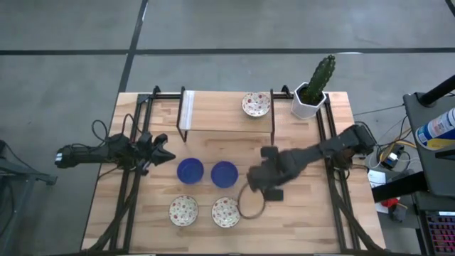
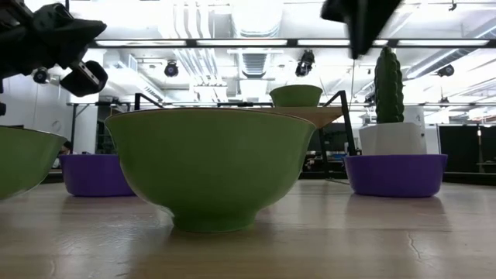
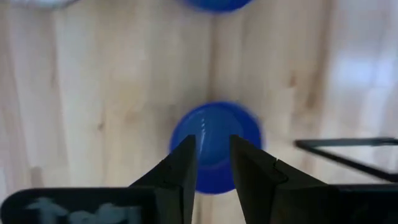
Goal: Pick & Place Mini bowls
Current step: Put the right blue bowl on the shelf
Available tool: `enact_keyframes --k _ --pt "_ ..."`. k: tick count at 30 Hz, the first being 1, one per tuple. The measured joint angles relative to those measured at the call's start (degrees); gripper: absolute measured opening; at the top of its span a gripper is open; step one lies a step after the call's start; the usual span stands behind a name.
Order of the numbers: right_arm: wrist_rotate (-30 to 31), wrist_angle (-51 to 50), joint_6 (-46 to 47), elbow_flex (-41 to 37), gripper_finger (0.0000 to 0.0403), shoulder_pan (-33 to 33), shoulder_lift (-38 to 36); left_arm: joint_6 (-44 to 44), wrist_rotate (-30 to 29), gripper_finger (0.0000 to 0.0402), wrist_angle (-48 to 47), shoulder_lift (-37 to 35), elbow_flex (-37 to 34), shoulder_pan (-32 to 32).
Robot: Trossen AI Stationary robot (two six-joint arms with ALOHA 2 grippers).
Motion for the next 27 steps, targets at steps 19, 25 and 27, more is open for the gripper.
enact_keyframes --k 19,25,27 --pt "0.61 10.88 6.41 -19.07 0.0134 5.03 0.01 -0.61 -3.35 0.0048 1.75 0.00 0.00 0.00" --pt "0.61 14.23 6.34 -21.67 0.0124 5.01 0.00 0.46 -3.35 0.0048 1.75 0.00 0.00 0.00" --pt "0.55 15.23 6.29 -22.24 0.0123 5.02 0.00 0.70 -3.35 0.0048 1.75 0.00 0.00 0.01"
